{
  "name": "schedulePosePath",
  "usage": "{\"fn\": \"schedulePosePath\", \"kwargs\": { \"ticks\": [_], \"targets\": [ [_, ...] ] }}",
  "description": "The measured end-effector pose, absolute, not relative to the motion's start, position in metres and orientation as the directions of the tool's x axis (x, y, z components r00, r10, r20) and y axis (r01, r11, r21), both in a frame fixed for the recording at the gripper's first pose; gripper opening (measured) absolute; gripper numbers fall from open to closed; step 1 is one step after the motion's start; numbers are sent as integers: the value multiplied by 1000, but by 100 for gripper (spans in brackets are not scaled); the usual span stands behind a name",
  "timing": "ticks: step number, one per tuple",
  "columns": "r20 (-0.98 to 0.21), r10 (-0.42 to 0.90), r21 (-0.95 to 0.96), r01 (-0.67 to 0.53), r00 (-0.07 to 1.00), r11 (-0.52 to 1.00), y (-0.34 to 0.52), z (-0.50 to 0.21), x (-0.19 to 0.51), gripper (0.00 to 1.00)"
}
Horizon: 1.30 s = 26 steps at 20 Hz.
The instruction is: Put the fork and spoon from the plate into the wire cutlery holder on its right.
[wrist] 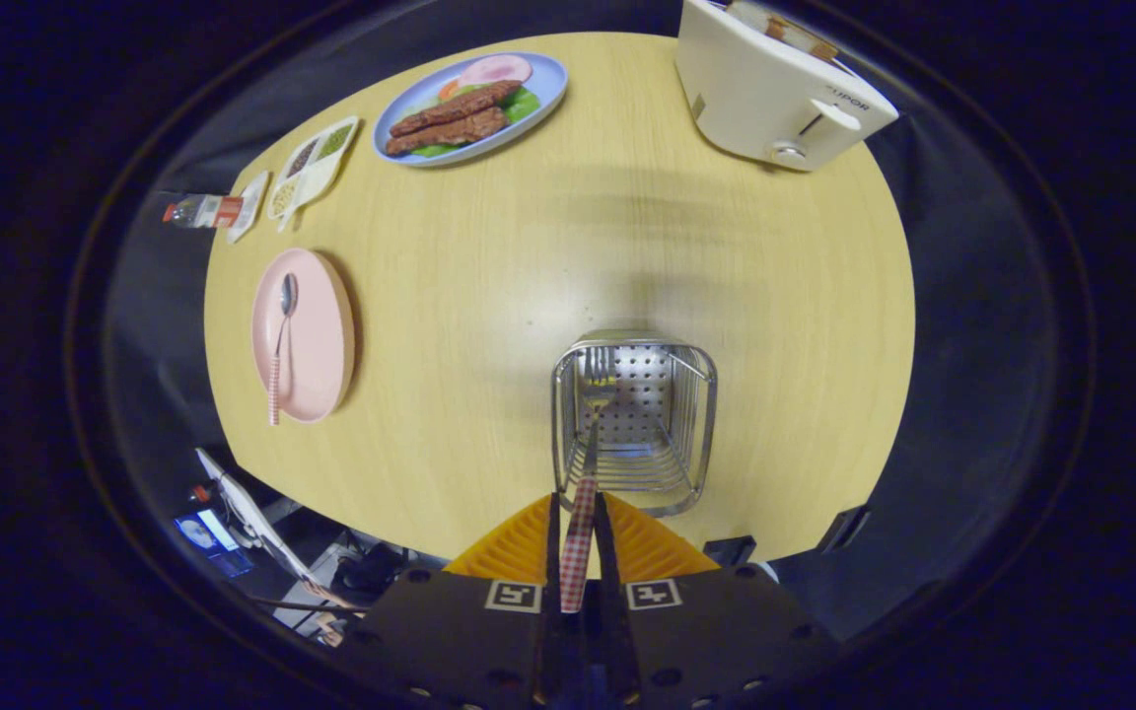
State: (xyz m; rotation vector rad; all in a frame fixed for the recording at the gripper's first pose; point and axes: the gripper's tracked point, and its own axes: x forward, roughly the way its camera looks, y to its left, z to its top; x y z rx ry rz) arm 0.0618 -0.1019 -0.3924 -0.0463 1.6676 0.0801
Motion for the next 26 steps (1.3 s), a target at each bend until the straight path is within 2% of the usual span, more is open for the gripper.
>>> {"fn": "schedulePosePath", "kwargs": {
  "ticks": [1,2,3,5,8,11,16,18,22,24,26],
  "targets": [
    [-997,20,27,-82,-79,996,-99,-391,61,22],
    [-998,24,29,-84,-62,996,-96,-388,59,22],
    [-999,26,29,-85,-35,996,-92,-385,60,29],
    [-999,45,44,-89,2,995,-79,-377,59,32],
    [-999,13,7,-128,46,992,-69,-369,58,45],
    [-996,21,7,-148,89,989,-46,-362,59,48],
    [-994,57,39,-172,98,984,5,-367,53,65],
    [-994,60,42,-183,92,982,27,-374,51,77],
    [-993,71,50,-212,92,976,71,-388,48,85],
    [-993,71,48,-222,96,974,92,-395,49,96],
    [-993,77,56,-216,91,975,114,-403,50,97]
  ]
}}
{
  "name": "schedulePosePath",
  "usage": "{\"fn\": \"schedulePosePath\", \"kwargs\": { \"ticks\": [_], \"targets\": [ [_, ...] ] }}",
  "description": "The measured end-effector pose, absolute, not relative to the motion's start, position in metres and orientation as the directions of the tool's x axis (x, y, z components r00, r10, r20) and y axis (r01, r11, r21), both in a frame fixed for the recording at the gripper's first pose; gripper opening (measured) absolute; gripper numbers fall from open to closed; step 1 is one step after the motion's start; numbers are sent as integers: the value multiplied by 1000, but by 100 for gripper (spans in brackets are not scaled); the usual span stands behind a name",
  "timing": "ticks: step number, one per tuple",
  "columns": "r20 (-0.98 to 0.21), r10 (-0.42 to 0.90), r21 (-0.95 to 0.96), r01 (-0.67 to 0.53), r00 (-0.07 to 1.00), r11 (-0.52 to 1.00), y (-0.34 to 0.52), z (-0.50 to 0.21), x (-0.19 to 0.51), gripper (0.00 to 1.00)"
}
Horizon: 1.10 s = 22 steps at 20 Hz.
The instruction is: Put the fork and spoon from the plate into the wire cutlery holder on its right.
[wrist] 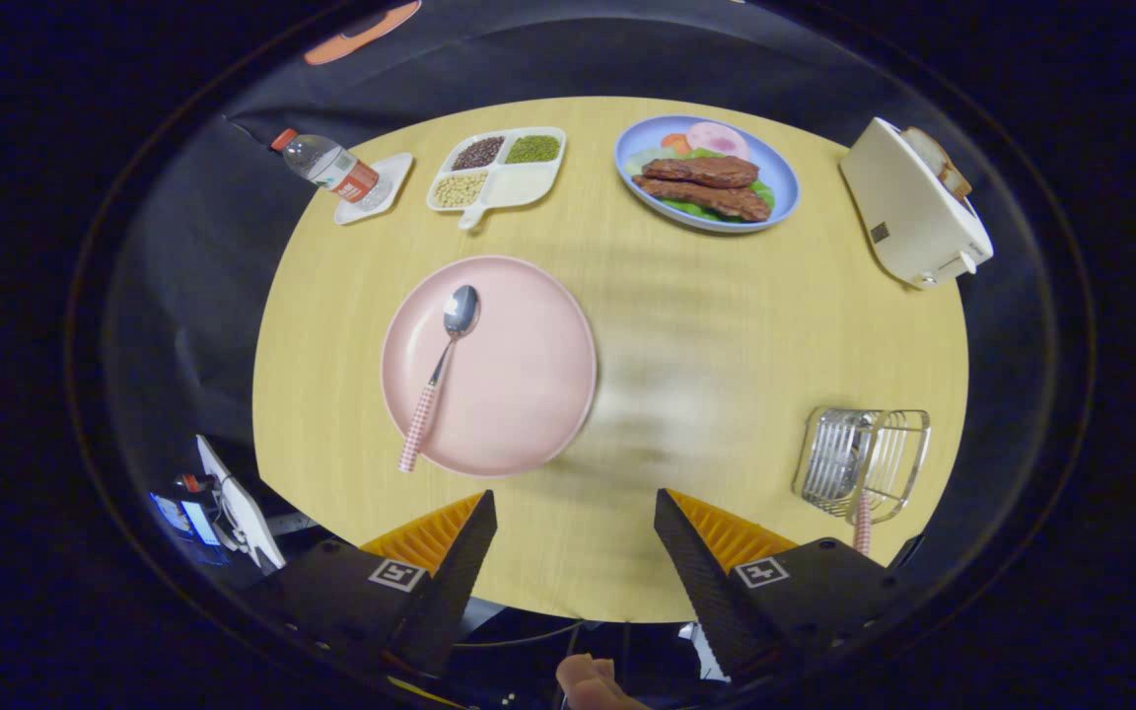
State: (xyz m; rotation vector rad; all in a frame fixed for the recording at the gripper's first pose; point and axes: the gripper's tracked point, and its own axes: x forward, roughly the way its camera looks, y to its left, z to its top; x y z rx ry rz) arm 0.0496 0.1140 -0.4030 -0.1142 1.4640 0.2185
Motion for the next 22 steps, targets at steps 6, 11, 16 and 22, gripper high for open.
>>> {"fn": "schedulePosePath", "kwargs": {
  "ticks": [6,11,16,22],
  "targets": [
    [-987,117,93,-195,115,976,176,-431,55,97],
    [-967,182,156,-151,178,976,224,-453,67,96],
    [-967,125,104,-102,222,989,237,-484,75,82],
    [-965,116,102,-70,237,992,251,-506,73,53]
  ]
}}
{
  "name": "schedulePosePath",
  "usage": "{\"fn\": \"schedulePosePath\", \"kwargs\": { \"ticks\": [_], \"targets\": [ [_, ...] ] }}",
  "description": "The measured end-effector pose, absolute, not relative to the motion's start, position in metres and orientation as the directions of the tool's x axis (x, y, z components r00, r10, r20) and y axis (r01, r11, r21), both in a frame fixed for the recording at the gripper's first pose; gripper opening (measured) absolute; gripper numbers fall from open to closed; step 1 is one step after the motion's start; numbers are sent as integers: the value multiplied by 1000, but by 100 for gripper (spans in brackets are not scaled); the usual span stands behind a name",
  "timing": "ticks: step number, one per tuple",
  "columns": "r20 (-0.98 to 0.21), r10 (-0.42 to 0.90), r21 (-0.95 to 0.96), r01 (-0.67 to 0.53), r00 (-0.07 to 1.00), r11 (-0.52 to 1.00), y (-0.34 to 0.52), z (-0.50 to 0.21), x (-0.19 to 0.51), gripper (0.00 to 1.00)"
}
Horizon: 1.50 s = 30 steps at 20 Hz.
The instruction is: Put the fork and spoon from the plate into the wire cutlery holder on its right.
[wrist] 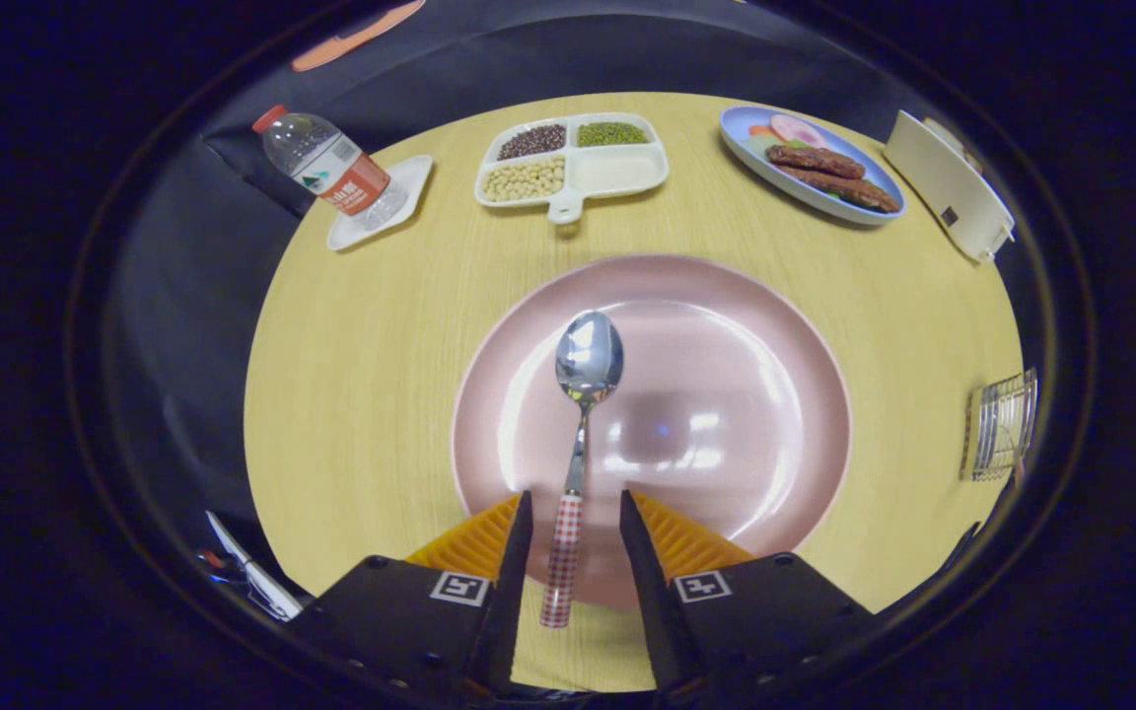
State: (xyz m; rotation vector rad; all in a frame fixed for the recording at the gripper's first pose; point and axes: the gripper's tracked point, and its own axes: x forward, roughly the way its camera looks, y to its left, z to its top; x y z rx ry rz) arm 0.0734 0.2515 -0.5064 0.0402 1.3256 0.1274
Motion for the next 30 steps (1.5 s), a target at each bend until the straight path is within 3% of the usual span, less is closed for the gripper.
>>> {"fn": "schedulePosePath", "kwargs": {
  "ticks": [2,4,7,15,16,18,30],
  "targets": [
    [-962,112,102,-52,248,993,254,-511,74,50],
    [-959,118,108,-51,258,993,256,-511,73,26],
    [-952,101,81,-84,287,993,253,-512,77,8],
    [-946,88,51,-126,311,991,239,-492,77,8],
    [-944,80,41,-128,319,991,233,-481,76,1],
    [-941,101,58,-143,323,988,230,-477,75,1],
    [-919,145,68,-217,366,974,115,-388,69,1]
  ]
}}
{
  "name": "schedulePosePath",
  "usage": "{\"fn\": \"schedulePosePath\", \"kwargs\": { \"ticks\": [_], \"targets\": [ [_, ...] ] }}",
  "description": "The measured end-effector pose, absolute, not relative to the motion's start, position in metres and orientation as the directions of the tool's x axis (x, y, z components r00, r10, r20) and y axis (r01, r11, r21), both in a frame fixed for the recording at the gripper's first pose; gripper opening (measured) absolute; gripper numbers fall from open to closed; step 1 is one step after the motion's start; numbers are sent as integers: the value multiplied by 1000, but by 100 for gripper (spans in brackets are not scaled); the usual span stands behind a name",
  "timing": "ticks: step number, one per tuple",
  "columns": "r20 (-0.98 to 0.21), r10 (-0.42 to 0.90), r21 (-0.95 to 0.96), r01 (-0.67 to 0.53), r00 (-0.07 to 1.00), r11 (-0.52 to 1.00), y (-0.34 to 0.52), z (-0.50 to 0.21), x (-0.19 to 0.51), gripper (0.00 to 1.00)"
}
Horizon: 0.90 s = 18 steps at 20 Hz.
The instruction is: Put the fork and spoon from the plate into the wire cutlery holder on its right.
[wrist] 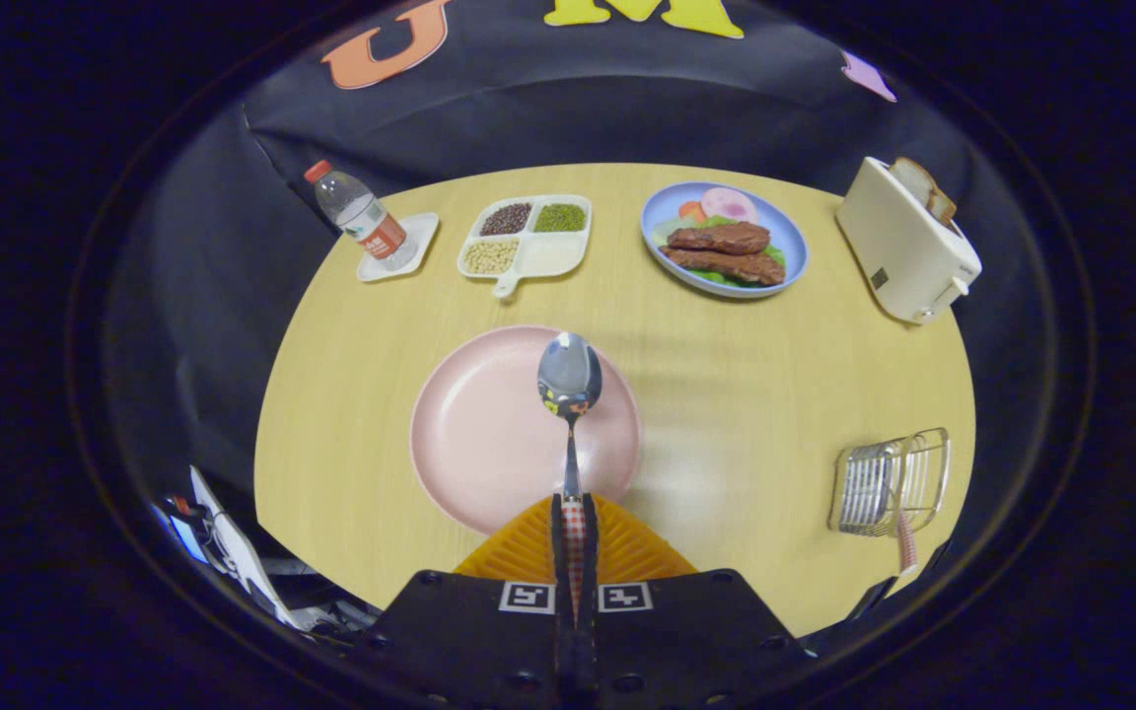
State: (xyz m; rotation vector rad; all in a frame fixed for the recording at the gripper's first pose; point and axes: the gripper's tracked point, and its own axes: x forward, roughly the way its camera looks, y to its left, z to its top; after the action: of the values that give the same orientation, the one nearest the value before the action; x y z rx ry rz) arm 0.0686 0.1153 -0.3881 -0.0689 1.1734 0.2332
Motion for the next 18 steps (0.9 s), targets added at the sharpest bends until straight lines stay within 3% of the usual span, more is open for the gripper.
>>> {"fn": "schedulePosePath", "kwargs": {
  "ticks": [12,18],
  "targets": [
    [-887,100,51,-120,450,991,-70,-328,80,1],
    [-929,82,67,-54,360,996,-126,-345,53,1]
  ]
}}
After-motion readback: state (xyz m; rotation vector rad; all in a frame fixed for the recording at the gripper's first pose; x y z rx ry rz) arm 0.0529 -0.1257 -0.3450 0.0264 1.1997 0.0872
